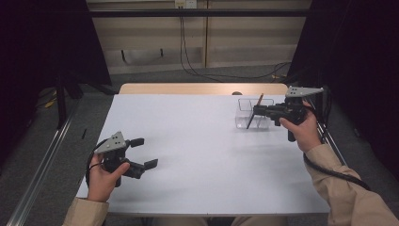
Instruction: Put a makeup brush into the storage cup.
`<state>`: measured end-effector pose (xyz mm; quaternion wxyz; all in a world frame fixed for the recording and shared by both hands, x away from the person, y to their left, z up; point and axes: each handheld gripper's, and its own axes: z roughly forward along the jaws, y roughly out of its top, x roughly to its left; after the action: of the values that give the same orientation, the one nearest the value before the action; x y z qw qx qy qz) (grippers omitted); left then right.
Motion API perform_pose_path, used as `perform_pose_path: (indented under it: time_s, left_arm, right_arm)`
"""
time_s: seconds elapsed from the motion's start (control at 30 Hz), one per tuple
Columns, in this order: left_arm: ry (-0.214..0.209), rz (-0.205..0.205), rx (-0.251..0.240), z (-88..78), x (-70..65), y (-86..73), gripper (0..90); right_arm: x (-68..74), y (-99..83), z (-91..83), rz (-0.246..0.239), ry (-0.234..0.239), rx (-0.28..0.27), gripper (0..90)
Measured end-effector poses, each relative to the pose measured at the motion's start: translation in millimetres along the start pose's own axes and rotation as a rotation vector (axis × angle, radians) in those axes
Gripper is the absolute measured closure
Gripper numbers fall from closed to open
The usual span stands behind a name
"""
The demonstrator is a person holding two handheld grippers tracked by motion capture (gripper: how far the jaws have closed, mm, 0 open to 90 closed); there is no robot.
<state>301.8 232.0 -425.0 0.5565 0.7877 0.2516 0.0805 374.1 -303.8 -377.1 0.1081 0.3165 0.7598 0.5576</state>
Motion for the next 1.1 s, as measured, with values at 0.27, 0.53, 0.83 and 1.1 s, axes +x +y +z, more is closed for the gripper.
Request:
perform_pose_path:
  time_s: [0.27,0.53,0.83,1.1]
  left_arm:
    - [-0.002,0.002,0.005,0.5,-0.4,0.5,0.4]
    - [-0.002,0.002,0.003,0.5,-0.3,0.3,0.4]
    - [-0.004,0.001,-0.001,0.4,-0.5,0.4,0.4]
    - [-0.002,0.002,-0.003,0.5,-0.4,0.2,0.4]
  right_arm:
    - [-6.6,-1.9,-8.6,0.006,-0.029,0.004,84.2]
    - [-13.8,-4.1,-14.3,0.017,-0.059,0.006,84.2]
    - [-21.5,-2.8,-21.1,0.021,-0.103,0.007,84.2]
    - [-26.8,0.8,-25.1,0.023,-0.129,0.018,84.2]
